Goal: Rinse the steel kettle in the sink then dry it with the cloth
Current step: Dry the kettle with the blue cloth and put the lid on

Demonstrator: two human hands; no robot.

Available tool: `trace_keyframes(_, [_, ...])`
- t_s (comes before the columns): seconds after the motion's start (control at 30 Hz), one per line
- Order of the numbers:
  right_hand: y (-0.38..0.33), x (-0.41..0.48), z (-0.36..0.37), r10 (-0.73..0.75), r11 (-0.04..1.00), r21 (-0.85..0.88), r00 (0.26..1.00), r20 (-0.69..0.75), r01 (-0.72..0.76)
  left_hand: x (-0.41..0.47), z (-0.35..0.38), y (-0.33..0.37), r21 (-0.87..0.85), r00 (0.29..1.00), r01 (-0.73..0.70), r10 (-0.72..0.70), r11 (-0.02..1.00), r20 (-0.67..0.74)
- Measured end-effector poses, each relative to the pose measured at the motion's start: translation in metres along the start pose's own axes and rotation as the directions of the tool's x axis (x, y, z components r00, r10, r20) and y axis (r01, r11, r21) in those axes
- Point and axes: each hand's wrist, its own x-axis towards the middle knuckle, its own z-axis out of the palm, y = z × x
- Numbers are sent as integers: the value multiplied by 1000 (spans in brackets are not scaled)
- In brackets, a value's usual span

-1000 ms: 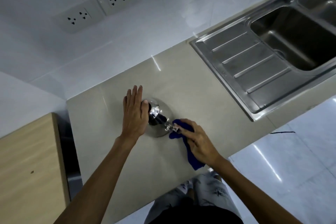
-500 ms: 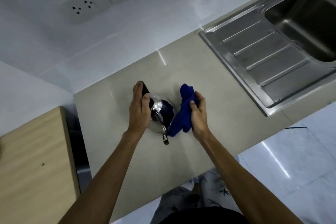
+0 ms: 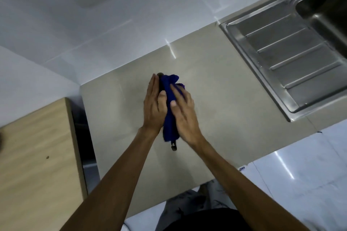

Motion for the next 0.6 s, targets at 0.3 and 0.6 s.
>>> trace_keyframes(0.3, [13, 122, -27, 585, 808, -138, 752, 304, -573, 1, 1, -5, 54, 1000, -20, 20, 998, -8])
trace_keyframes(0.6, [14, 74, -23, 480, 873, 1, 861, 167, -487, 4, 5, -11, 82, 998, -60, 62, 995, -26])
